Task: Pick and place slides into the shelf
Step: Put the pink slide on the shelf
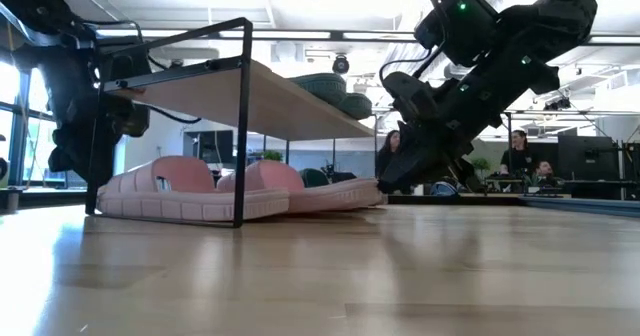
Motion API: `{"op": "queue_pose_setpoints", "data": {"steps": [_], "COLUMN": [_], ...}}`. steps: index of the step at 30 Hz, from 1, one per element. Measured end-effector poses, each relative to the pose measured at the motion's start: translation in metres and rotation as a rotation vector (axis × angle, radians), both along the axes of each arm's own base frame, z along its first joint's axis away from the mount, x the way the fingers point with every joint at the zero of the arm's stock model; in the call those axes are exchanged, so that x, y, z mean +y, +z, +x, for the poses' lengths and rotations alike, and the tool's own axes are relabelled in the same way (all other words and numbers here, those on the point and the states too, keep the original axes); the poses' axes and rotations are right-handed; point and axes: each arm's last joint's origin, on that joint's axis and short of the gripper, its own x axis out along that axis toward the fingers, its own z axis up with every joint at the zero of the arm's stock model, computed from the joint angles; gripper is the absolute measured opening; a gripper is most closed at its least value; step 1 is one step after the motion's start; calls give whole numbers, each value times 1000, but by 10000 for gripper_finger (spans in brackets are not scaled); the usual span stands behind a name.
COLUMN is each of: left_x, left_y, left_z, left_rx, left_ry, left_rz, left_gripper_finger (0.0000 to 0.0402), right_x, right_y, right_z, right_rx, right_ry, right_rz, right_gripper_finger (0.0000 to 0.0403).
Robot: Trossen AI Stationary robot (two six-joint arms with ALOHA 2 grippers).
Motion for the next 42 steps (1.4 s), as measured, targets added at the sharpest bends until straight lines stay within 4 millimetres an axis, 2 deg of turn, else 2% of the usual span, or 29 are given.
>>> {"op": "queue_pose_setpoints", "data": {"steps": [6,15,19,42], "left_x": [-2,-2,-2,-4], "left_y": [1,1,1,0], "left_z": [4,4,4,2], "left_rx": [-21,-19,-14,2], "left_ry": [-4,-2,-2,-46], "left_rz": [5,1,-3,-8], "left_gripper_finger": [0,0,0,0], "right_x": [0,-3,-3,-11], "right_y": [-1,-30,-31,-33], "right_z": [1,17,23,22], "right_rx": [-10,-72,-134,-121], "right_ry": [-5,18,0,-63], "right_rz": [8,75,65,75], "right_gripper_finger": [0,0,0,0]}}
